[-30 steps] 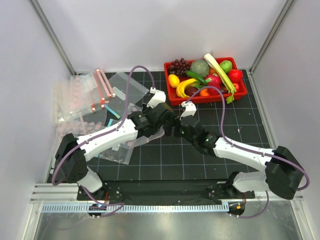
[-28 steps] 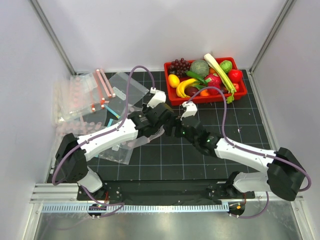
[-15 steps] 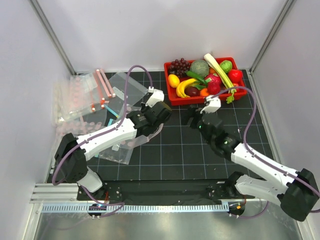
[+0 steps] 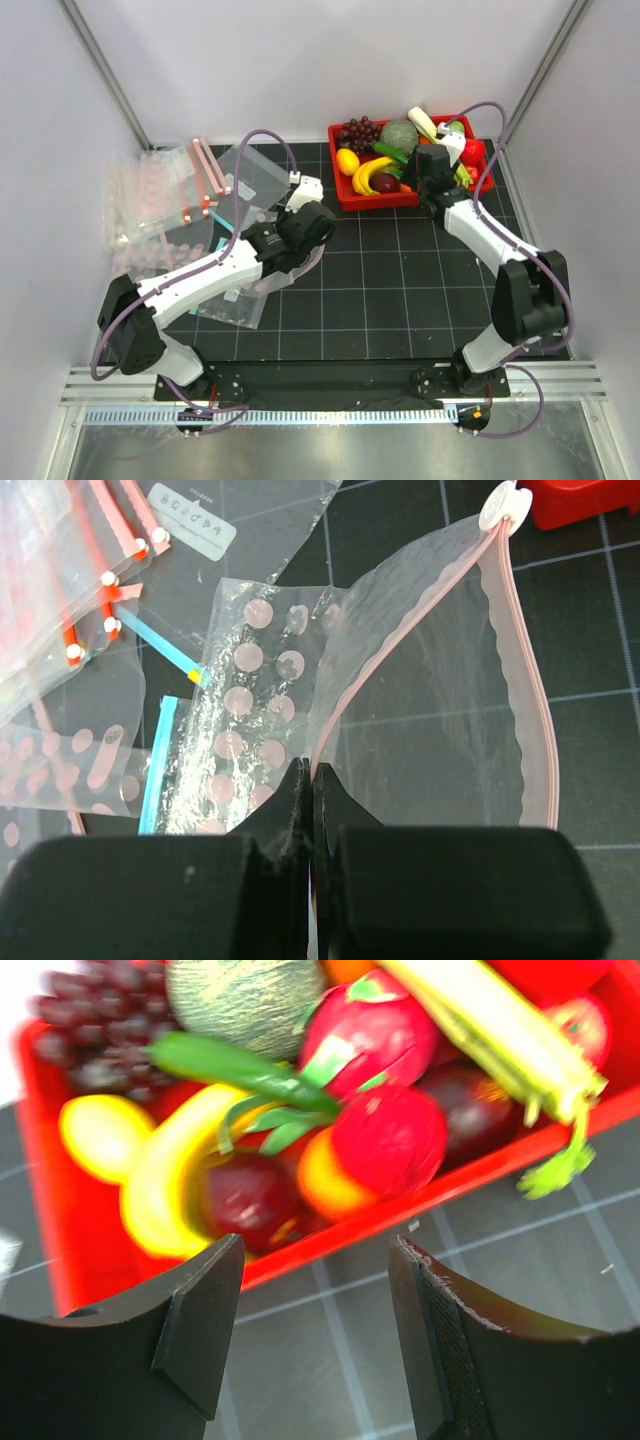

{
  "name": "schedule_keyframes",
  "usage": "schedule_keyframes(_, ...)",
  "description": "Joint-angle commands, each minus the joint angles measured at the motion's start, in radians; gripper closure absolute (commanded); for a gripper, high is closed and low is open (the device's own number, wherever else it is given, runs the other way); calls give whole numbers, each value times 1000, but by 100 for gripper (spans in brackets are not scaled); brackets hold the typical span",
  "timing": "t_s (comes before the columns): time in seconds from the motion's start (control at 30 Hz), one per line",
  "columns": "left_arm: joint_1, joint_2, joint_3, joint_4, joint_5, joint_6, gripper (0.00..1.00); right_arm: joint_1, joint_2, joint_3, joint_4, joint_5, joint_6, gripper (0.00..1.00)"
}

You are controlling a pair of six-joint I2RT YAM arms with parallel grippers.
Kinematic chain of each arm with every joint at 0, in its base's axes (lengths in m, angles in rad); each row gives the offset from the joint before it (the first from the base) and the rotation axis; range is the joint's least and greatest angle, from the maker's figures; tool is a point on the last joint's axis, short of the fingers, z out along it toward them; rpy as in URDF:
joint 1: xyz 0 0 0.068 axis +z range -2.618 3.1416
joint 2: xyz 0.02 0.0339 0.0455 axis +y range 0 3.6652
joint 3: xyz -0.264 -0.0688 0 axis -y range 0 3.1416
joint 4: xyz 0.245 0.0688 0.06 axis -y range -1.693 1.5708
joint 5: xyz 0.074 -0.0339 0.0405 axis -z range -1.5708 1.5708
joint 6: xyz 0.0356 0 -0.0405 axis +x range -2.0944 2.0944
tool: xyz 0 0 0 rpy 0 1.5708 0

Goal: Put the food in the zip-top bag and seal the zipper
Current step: Pick up the fake vegetable from the bin.

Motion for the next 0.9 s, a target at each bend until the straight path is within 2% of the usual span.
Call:
schedule_keyframes(0.0, 1, -47, -8, 37, 41, -11, 100, -37, 65, 117, -13, 15, -135, 34)
schedule_keyframes(0.13, 1, -46, 1, 31, 52, -11, 100, -74, 122, 192, 27, -18, -230, 31)
schedule_keyframes(0.3, 0, -60, 0, 23, 64, -13, 100, -111, 205, 287, 15, 23, -356, 32)
schedule_keyframes(0.4, 0, -70, -3, 23, 84, -14, 100, -166, 248, 315, 33, -26, -366, 33)
schedule_keyframes(0.5, -5, -72, -5, 24, 87, -16, 100, -223, 305, 351, 29, -95, -361, 39)
schedule_keyframes(0.67, -8, -60, 1, 17, 87, -11, 100, -256, 386, 399, 32, -145, -416, 39)
schedule_keyframes(0.87, -8, -38, 13, 3, 83, -11, 100, -263, 498, 497, -31, -158, -422, 32)
